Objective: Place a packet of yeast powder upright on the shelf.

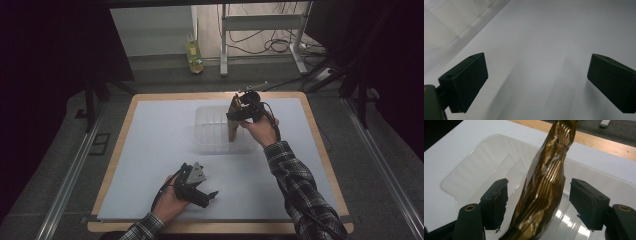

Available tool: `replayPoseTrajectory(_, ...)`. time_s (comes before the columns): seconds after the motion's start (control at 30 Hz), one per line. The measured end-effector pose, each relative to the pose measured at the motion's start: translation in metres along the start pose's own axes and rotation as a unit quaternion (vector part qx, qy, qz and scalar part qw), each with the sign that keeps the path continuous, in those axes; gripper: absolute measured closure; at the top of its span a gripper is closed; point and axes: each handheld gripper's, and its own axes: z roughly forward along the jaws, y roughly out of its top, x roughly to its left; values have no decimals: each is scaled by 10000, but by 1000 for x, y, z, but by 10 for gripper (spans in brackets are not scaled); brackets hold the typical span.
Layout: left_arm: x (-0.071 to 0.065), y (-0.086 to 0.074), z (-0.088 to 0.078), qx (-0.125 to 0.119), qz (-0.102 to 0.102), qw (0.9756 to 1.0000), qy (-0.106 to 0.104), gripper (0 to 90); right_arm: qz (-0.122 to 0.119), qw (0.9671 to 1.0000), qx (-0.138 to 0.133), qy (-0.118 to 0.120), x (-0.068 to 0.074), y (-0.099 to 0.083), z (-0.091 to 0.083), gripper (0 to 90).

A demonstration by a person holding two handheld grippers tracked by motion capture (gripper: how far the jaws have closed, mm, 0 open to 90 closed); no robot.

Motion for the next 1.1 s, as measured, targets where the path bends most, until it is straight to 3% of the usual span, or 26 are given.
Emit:
replayPoseTrajectory(0.27, 1, 1, -1, 9, -56, 10000, -32, 38, -114, 9998, -82, 138, 1, -2, -5, 274)
replayPoseTrajectory(0.63, 0, 0, 0, 6, -52, 10000, -25, 39, -455, 9985, -40, 311, 9, -6, -12, 201)
replayPoseTrajectory(1.1, -1, 0, 0, -24, -10, 10000, 5, 35, -556, 9966, -183, 584, 13, -12, -26, 149)
